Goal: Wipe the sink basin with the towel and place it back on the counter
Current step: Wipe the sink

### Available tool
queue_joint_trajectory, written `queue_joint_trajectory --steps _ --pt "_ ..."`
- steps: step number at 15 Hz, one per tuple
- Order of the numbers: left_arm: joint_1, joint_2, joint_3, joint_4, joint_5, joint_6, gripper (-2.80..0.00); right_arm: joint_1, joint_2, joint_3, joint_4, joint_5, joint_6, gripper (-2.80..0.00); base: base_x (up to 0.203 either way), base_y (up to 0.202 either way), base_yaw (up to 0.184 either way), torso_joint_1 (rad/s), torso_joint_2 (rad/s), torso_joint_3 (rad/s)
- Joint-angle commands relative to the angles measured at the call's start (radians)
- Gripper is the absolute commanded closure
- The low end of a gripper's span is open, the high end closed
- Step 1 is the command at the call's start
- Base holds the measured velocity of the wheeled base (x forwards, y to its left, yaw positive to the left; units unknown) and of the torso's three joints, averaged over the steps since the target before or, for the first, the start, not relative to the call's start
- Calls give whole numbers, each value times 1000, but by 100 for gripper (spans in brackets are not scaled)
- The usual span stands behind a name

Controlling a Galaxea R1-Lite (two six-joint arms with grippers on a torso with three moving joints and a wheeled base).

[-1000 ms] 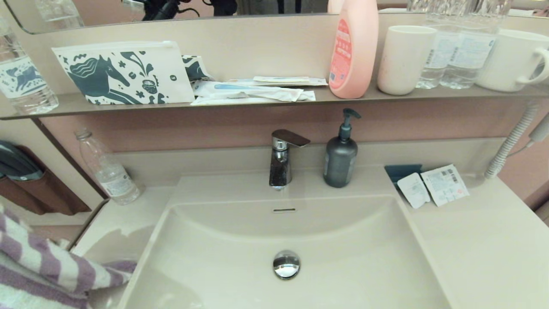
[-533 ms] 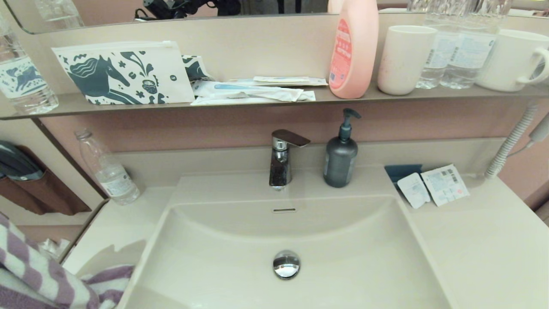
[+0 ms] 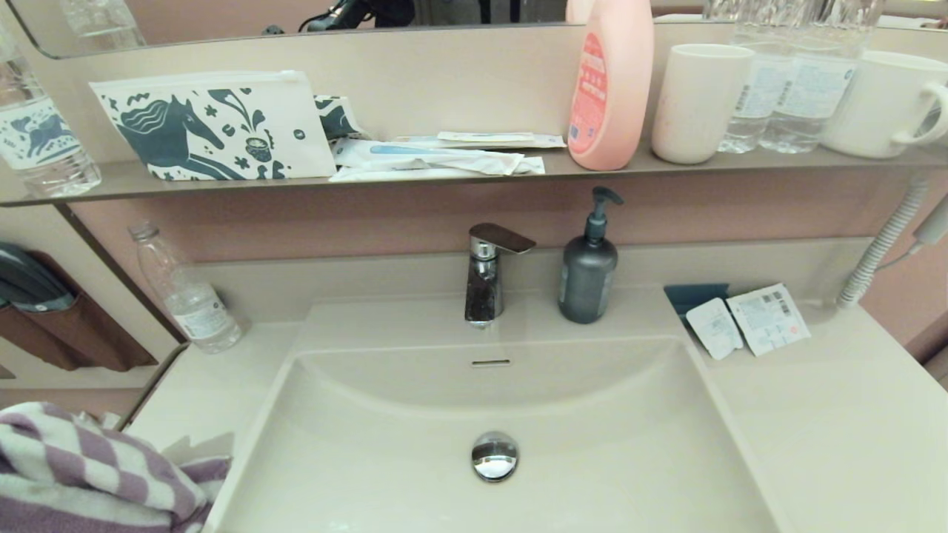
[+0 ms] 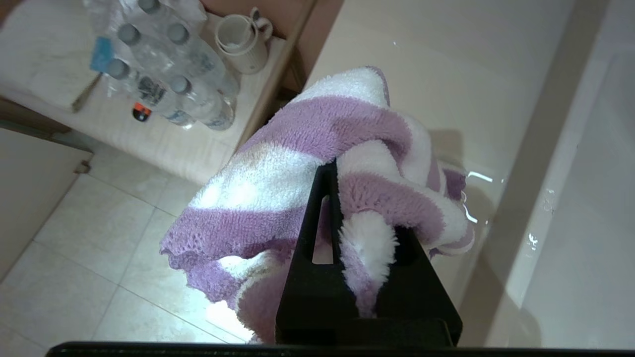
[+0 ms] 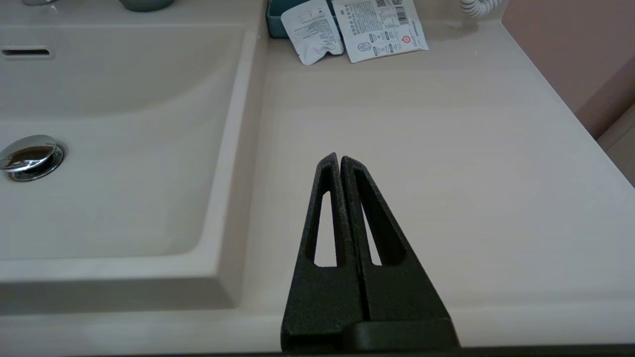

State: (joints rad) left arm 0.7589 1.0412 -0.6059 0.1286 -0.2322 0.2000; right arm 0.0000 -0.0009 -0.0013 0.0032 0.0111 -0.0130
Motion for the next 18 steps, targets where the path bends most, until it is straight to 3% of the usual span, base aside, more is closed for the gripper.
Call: queue_joint_trajectory --steps 1,7,8,15,18 --pt "-7 16 35 -3 -15 1 0 0 1 0 0 0 -1 0 0 0 0 0 0 0" --pt "-94 35 135 -127 -13 -5 0 0 1 0 0 0 -1 0 0 0 0 0 0 0" --pt "-96 35 135 -127 -13 -5 -280 0 1 0 0 0 -1 0 0 0 0 0 0 0" --pt "-102 25 123 -119 0 3 -280 0 1 0 0 0 -1 0 0 0 0 0 0 0" --pt "-104 33 118 -105 85 25 -280 0 1 0 0 0 -1 0 0 0 0 0 0 0"
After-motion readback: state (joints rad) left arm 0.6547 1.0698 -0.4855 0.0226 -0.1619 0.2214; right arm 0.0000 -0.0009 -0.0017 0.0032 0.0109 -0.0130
